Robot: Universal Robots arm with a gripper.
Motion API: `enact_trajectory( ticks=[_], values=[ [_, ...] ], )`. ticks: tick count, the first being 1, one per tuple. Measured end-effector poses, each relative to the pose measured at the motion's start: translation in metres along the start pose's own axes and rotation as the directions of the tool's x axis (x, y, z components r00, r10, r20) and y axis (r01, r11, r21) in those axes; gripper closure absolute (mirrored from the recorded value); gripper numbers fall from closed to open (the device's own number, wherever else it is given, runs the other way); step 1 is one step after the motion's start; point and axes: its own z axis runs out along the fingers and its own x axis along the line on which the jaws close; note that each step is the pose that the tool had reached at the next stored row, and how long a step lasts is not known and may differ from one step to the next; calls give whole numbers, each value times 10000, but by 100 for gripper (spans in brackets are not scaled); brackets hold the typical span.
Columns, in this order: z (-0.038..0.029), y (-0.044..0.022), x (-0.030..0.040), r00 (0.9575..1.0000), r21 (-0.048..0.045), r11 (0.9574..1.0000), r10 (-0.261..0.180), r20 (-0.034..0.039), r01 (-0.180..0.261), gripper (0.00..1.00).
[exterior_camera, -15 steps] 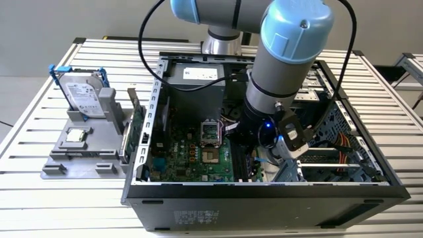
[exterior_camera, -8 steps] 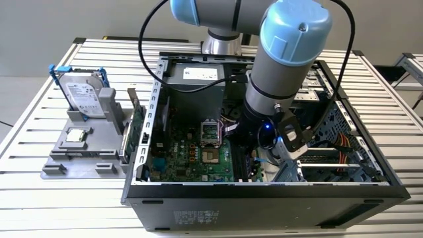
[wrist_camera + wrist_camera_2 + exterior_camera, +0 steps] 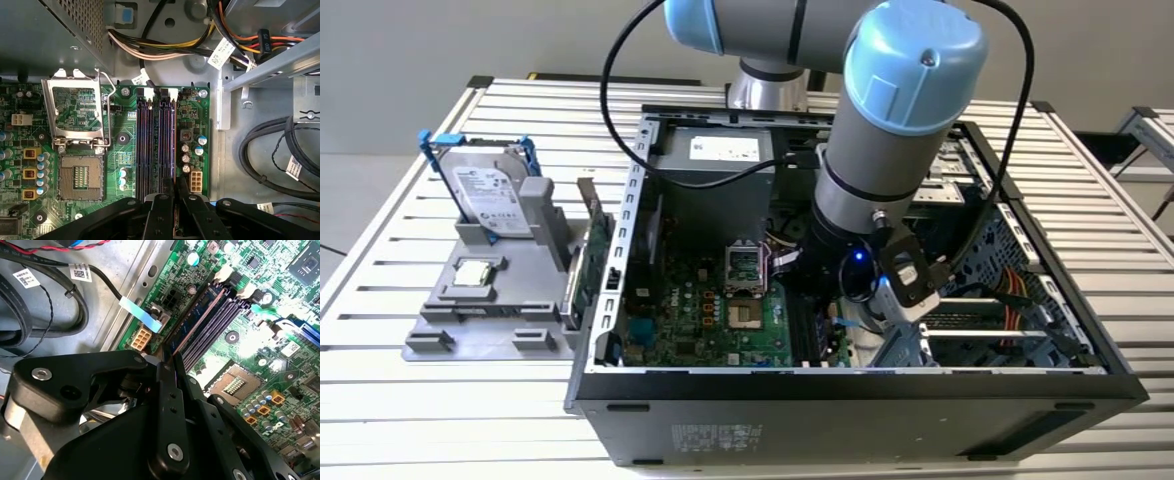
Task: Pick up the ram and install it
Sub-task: 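Insert the ram into the slot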
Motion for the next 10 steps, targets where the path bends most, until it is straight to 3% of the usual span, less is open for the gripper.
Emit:
enact_trajectory(
  ticks=[10],
  values=[
    [2, 0, 1, 10000, -1, 10000, 1, 1, -1, 100]
  ],
)
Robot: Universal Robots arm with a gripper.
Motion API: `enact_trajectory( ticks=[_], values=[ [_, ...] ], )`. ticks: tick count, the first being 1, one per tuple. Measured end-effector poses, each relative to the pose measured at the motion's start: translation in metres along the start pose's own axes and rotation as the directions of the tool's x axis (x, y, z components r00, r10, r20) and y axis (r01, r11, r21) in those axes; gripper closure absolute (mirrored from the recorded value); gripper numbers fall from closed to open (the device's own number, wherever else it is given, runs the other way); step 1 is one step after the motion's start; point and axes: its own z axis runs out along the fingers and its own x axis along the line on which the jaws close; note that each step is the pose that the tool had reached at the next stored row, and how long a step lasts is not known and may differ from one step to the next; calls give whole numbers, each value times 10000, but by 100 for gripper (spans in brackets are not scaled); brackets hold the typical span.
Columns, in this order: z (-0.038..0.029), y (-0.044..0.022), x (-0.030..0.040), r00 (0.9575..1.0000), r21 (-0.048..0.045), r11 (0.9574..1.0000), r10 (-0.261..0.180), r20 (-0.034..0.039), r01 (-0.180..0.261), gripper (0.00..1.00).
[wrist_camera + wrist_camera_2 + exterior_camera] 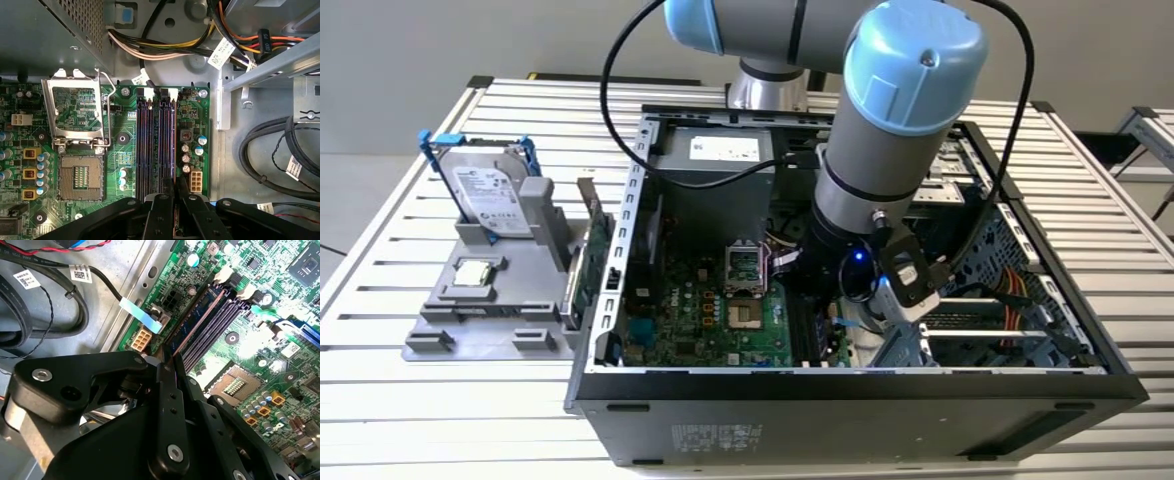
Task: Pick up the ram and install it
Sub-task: 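Insert the ram into the slot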
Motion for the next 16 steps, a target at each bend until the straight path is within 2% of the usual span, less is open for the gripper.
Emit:
enact_trajectory(
  ticks=[3, 4, 8, 12, 14, 16],
  values=[
    [2, 0, 0, 10000, -2, 10000, 0, 3, 0, 100],
    [5, 0, 0, 10000, -9, 10000, 0, 3, 0, 0],
    [-9, 0, -1, 10000, -2, 10000, -2, -1, 2, 0],
    [-179, 11, -4, 10000, -19, 10000, -1, -1, 1, 0],
    [-362, 23, -8, 10000, -21, 10000, 1, -1, -1, 0],
    [-453, 29, -11, 10000, -20, 10000, 0, -2, 0, 0]
  ],
)
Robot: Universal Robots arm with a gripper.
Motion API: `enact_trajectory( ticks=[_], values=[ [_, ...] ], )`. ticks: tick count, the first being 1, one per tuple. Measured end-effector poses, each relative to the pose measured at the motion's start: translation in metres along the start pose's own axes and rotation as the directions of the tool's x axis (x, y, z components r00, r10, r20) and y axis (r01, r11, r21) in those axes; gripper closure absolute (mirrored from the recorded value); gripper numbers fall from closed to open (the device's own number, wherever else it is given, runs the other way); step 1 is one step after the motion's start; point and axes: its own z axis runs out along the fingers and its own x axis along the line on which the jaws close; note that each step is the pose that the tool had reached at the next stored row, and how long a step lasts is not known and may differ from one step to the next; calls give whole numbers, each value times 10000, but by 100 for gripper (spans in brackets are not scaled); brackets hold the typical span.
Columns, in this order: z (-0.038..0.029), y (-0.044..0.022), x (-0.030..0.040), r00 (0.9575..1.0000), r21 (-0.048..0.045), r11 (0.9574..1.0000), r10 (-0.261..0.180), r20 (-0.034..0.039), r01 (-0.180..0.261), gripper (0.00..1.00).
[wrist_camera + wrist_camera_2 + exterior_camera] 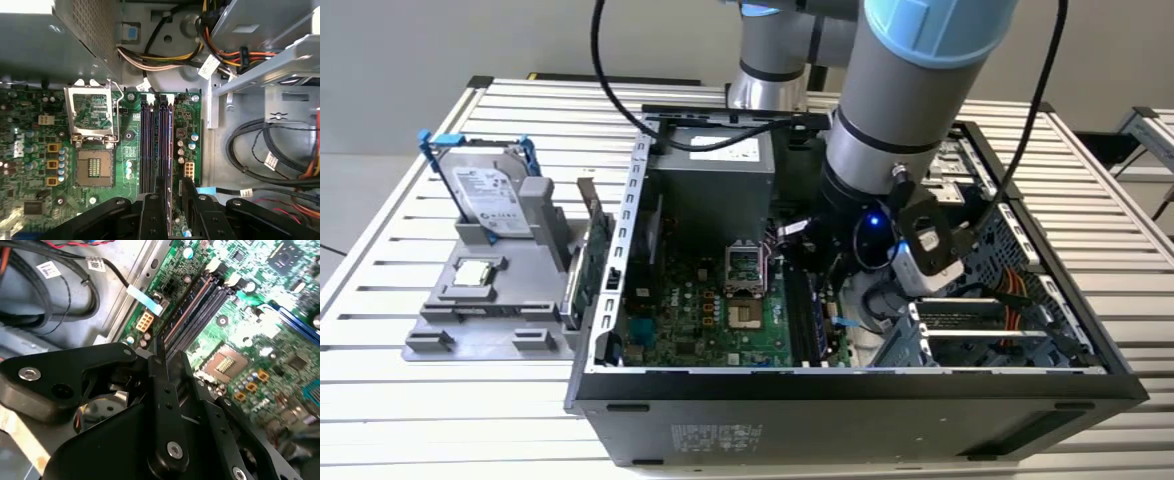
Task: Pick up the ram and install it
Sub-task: 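Insert the ram into the slot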
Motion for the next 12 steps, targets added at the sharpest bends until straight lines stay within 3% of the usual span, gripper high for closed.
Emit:
enact_trajectory(
  ticks=[2, 5, 6, 12],
  values=[
    [-66, 5, -2, 10000, 0, 10000, -1, -11, 1, 0],
    [-66, 5, -2, 10000, -3, 10000, 0, -11, 0, 0],
    [-66, 5, -2, 10000, -3, 10000, 0, -11, 0, 100],
    [-68, 5, -2, 10000, -1, 10000, 0, -11, 0, 100]
  ],
)
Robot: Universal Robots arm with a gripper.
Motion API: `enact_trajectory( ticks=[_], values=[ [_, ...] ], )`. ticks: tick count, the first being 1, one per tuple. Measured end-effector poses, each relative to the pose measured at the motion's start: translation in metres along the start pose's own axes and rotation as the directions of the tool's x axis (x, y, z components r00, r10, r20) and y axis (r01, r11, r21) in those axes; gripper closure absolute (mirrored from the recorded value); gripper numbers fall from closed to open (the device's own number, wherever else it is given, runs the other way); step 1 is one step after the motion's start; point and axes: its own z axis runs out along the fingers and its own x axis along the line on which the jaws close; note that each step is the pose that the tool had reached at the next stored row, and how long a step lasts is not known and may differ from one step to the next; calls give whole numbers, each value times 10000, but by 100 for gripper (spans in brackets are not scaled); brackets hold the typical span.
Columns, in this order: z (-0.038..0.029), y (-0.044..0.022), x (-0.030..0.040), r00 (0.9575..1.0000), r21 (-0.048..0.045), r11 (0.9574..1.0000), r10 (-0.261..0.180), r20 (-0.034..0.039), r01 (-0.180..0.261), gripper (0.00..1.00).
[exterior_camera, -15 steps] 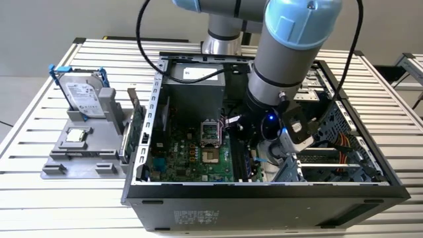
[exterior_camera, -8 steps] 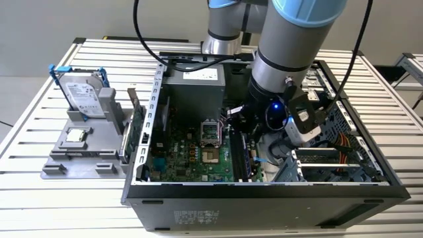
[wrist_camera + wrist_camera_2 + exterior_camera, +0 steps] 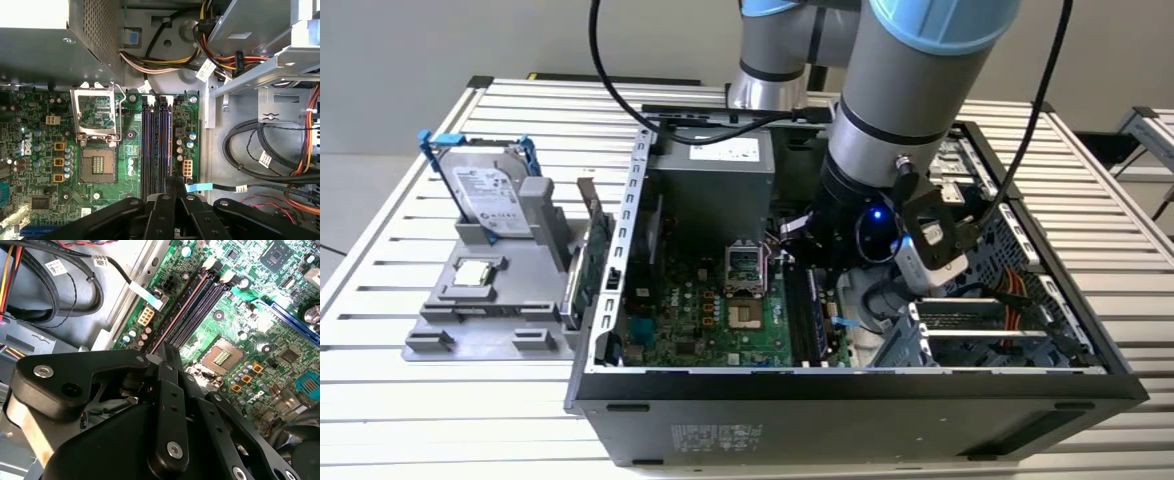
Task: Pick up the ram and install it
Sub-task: 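Insert the ram into the slot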
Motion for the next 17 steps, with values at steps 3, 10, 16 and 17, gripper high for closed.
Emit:
enact_trajectory(
  ticks=[3, 10, 16, 17],
  values=[
    [-1, 0, 0, 10000, 0, 10000, 0, 0, 0, 100],
    [-2, 0, 0, 10000, -1, 10000, 0, 0, 0, 100],
    [-2, 0, 0, 10000, 0, 10000, 0, -1, 0, 100],
    [-2, 0, 0, 10000, 0, 10000, 0, -2, 0, 100]
  ],
)
